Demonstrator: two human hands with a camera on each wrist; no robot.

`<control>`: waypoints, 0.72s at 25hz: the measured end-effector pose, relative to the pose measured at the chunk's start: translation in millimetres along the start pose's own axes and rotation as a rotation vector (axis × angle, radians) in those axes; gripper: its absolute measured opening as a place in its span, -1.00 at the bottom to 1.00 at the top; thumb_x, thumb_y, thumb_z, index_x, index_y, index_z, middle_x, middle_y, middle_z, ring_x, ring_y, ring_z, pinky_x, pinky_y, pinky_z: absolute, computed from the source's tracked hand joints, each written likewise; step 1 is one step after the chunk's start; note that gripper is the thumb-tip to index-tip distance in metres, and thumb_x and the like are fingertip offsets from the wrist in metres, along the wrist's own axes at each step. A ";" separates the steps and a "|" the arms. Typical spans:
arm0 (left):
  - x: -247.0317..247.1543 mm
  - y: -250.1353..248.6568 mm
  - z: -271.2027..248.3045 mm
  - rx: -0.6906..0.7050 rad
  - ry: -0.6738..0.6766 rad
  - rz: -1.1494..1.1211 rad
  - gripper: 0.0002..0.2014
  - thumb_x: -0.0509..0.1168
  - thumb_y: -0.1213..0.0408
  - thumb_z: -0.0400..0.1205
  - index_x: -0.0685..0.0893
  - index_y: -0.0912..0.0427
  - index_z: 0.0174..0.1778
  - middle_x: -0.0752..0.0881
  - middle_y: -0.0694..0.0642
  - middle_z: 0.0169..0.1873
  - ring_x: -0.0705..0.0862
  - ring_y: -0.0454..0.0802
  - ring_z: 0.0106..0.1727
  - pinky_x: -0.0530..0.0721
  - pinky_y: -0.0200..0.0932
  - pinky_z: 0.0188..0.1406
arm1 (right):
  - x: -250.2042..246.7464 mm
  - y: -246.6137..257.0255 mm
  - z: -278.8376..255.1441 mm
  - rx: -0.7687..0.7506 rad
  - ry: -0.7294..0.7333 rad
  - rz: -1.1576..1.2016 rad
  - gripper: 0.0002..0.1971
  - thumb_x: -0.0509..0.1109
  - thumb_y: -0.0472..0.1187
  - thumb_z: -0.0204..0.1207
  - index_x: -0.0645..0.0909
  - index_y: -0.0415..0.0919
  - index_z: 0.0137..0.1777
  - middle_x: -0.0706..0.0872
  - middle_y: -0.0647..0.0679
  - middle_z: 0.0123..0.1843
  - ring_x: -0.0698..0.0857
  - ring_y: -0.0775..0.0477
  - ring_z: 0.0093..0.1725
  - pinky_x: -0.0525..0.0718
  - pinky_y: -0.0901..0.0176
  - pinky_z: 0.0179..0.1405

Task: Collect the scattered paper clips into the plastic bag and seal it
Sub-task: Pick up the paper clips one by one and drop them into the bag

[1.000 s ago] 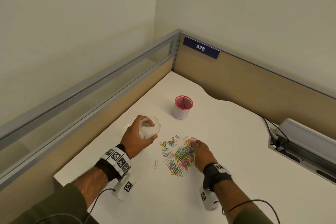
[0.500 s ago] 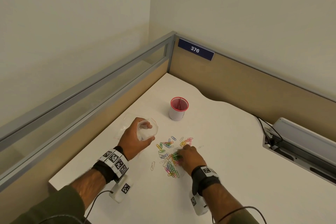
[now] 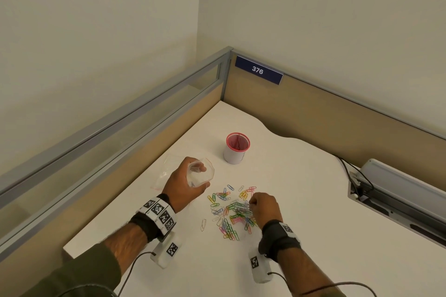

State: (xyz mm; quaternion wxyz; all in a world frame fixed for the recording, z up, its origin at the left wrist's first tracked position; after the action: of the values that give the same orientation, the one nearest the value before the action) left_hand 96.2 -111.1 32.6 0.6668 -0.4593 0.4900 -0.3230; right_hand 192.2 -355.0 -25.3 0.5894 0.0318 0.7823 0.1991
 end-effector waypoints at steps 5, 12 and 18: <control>9.2 0.6 5.1 -0.004 0.010 -0.013 -0.51 0.59 0.31 0.44 0.51 0.06 0.21 0.71 -0.07 0.09 0.65 -0.19 0.23 0.47 -0.65 0.08 | -47.9 11.8 -13.4 0.059 -0.115 0.512 -0.92 0.50 -0.38 0.43 0.76 -0.23 -0.26 0.81 -0.14 -0.30 0.73 -0.04 -0.33 0.75 0.08 -0.17; 21.0 -4.9 10.0 0.014 0.034 0.001 -0.49 0.59 0.28 0.43 0.51 0.05 0.21 0.71 -0.10 0.06 0.64 -0.25 0.21 0.49 -0.56 0.10 | -119.3 101.6 -34.5 -0.175 -0.118 0.847 -0.96 0.52 -0.35 0.44 0.79 -0.28 -0.14 0.83 -0.17 -0.26 0.74 0.03 -0.34 0.79 0.27 -0.22; 24.1 -15.5 9.9 0.022 0.044 0.014 -0.47 0.58 0.23 0.46 0.47 -0.04 0.24 0.67 -0.13 0.06 0.65 -0.22 0.15 0.54 -0.47 0.08 | -112.9 144.8 -33.9 -0.246 -0.112 0.660 -0.94 0.48 -0.34 0.48 0.77 -0.21 -0.13 0.80 -0.06 -0.22 0.76 0.02 -0.24 0.76 0.27 -0.17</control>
State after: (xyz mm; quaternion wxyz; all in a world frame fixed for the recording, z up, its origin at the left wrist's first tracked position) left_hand 113.4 -135.1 39.5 0.6631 -0.4413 0.5041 -0.3337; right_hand 167.9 -263.3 135.5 0.5348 0.2225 0.6666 0.4692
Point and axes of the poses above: each hand's wrist, its own z-axis towards the middle knuckle, its own x-axis out of the palm, y = z × x, the point moved 3 cm from there along z, towards the middle knuckle
